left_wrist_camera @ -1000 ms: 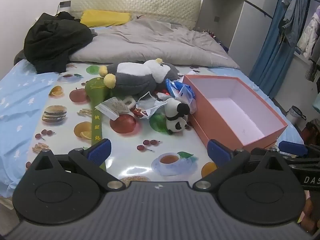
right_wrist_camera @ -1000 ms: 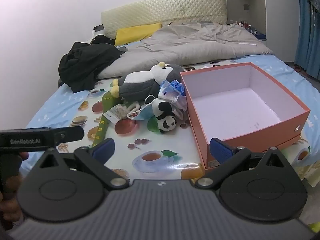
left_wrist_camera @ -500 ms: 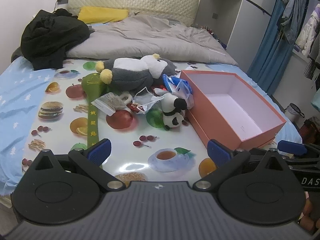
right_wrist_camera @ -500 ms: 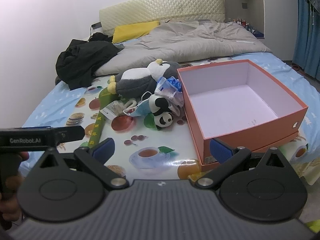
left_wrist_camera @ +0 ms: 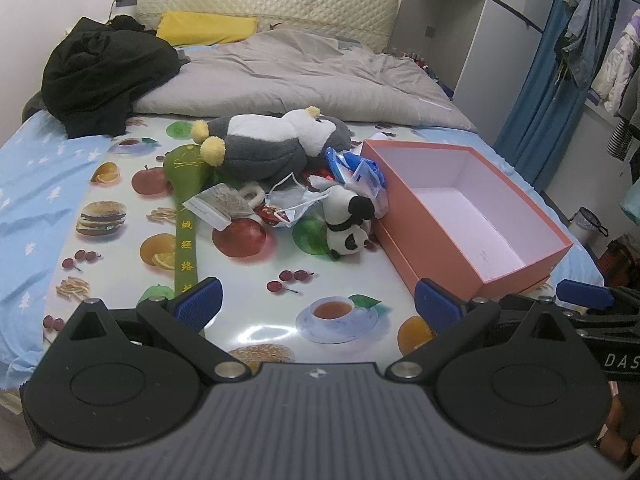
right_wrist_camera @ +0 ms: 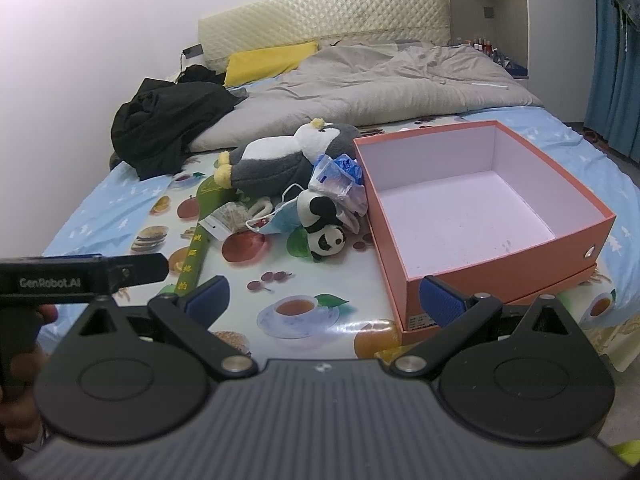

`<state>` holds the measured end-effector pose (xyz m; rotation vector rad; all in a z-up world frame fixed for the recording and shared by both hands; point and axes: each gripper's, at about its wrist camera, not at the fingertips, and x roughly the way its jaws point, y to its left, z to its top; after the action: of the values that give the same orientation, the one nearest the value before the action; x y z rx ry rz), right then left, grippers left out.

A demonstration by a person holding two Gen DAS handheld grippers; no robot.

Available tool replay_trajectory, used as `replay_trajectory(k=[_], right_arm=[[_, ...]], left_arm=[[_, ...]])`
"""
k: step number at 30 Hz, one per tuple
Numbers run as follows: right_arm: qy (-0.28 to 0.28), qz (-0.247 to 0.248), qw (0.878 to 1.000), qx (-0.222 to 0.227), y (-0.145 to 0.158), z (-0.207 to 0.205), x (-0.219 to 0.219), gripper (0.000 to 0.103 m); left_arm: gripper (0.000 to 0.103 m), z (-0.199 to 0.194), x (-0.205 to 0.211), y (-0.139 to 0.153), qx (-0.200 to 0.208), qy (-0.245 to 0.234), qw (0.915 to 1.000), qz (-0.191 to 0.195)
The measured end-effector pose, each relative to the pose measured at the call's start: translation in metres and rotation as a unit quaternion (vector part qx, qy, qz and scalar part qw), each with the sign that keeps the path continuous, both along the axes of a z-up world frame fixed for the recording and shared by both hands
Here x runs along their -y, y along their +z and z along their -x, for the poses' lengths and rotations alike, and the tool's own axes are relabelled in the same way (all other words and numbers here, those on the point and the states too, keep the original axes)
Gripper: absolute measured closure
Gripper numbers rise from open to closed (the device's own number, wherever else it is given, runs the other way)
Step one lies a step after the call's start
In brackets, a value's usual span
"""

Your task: Organize soft objects

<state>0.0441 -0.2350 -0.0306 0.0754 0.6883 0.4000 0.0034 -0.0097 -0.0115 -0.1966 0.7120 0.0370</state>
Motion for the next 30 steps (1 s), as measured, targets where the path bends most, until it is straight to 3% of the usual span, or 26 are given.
replay_trajectory(k=[12, 30], right_arm=[[0.001, 0.018, 1.000, 0.001, -0.008, -0.003, -0.006, 0.000], [-0.020, -0.006, 1.000, -0.011, -0.018, -0.008, 0.000, 0.000]], left_arm=[[0.000, -0.003, 0.000, -0.004, -0.007, -0.008, 0.9999, 0.008], [0.000, -0.012, -0.007, -0.014, -0.018, 0.001, 0.9998, 0.010]])
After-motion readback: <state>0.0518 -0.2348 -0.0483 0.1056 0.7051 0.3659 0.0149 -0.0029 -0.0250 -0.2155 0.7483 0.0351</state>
